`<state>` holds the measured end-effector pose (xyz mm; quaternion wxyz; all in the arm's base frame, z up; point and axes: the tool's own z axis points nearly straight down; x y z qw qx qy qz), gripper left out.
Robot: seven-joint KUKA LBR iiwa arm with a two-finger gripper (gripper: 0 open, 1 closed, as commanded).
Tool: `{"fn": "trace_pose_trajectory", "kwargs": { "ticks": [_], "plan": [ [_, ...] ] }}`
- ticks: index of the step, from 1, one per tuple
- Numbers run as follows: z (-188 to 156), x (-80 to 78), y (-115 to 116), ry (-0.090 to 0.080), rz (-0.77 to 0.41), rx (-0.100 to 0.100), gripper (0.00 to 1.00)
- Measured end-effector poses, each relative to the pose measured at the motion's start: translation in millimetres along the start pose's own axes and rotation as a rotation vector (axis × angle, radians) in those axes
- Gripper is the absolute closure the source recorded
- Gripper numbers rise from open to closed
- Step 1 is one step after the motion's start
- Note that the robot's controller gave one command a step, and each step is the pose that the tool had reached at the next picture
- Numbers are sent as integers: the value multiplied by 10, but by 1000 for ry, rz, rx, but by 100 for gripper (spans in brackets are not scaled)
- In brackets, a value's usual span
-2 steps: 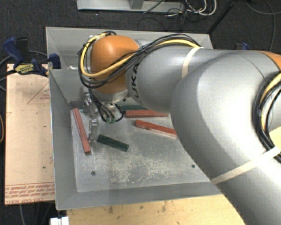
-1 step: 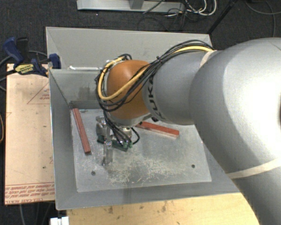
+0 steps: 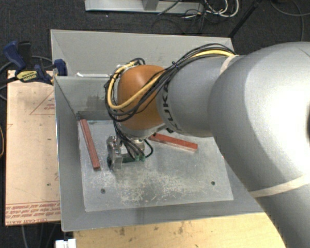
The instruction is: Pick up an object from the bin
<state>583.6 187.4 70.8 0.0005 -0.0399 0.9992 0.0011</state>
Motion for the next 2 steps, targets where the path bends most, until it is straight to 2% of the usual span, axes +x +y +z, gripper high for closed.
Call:
{"fn": "trace_pose_trajectory", "kwargs": {
  "ticks": [1,2],
  "plan": [
    [-1231,-65,166,-11,23,-2,100],
    [-3164,-381,187,-12,19,-1,100]
  ]
}}
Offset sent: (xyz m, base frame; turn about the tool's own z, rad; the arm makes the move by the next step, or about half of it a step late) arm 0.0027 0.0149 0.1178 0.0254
